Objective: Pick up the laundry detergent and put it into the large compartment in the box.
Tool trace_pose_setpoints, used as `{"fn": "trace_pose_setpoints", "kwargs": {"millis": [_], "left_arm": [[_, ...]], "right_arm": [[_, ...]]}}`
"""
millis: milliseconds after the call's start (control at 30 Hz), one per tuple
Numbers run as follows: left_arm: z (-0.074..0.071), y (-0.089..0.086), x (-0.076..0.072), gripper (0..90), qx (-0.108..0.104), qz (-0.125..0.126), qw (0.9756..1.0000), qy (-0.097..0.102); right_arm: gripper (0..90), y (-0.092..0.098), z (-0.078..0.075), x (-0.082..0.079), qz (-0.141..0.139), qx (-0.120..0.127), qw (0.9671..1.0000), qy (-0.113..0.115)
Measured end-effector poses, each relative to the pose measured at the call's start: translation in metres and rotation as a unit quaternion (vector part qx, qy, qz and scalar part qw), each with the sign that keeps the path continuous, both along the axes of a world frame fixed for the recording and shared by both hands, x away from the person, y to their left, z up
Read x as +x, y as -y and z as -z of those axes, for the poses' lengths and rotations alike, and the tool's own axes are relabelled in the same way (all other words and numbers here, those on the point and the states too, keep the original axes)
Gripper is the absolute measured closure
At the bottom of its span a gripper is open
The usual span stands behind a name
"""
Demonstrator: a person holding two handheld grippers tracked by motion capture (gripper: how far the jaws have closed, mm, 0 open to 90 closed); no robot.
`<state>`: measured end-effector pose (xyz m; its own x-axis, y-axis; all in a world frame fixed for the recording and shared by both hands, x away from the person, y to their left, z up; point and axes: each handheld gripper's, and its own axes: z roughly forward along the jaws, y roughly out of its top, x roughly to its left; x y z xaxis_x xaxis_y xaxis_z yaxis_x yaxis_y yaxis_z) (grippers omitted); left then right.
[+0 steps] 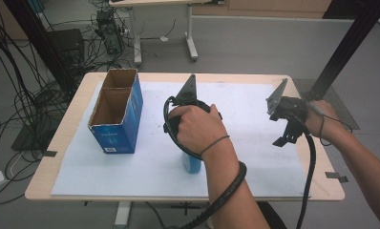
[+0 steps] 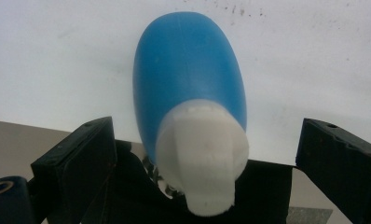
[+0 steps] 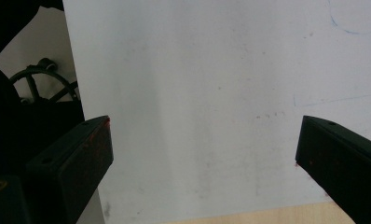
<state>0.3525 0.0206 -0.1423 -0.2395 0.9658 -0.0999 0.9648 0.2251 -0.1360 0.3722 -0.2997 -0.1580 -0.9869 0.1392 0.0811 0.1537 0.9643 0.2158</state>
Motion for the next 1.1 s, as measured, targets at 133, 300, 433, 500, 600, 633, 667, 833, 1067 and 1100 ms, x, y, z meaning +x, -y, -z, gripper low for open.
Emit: {"fn": "trace_pose_setpoints", "kwargs": {"millis": [133,300,433,500,600,633,667,833,1067,1100], "left_arm": [[0.005,0.002,0.002,5.9,0.003,0.002,1.0000,-0.002],[0.015,0.001,0.002,6.2,0.003,-0.002,1.0000,-0.002],[0.021,0.000,0.002,6.7,0.004,-0.005,1.0000,-0.003],[0.021,0.000,0.002,7.3,0.006,-0.006,1.0000,-0.004],[0.022,0.000,0.002,8.6,0.007,-0.007,0.9999,-0.004],[0.023,0.000,0.002,8.9,0.009,-0.009,0.9999,-0.003],[0.023,0.000,0.002,9.5,0.011,-0.011,0.9999,-0.004],[0.027,0.000,0.004,10.8,0.012,-0.009,0.9998,-0.009],[0.028,0.003,0.004,19.9,0.019,-0.010,0.9997,-0.007],[0.027,0.003,0.004,22.0,0.021,-0.009,0.9997,-0.008]], "right_arm": [[4.0,0.000,0.002,0.001,-0.002,-0.001,1.0000,-0.001],[3.8,0.002,0.005,0.002,-0.002,-0.002,1.0000,-0.002],[3.9,0.004,0.007,0.003,0.001,-0.003,1.0000,-0.004],[3.9,0.004,0.008,0.004,0.002,-0.003,1.0000,-0.006],[3.9,0.005,0.010,0.004,0.002,-0.003,1.0000,-0.007],[3.9,0.004,0.011,0.004,0.001,-0.003,1.0000,-0.007],[3.9,0.004,0.011,0.004,0.001,-0.004,1.0000,-0.007],[3.9,0.003,0.012,0.004,0.001,-0.004,1.0000,-0.007],[4.0,0.003,0.014,0.005,0.000,-0.005,1.0000,-0.008],[3.9,0.003,0.014,0.004,0.001,-0.006,0.9999,-0.008]]}}
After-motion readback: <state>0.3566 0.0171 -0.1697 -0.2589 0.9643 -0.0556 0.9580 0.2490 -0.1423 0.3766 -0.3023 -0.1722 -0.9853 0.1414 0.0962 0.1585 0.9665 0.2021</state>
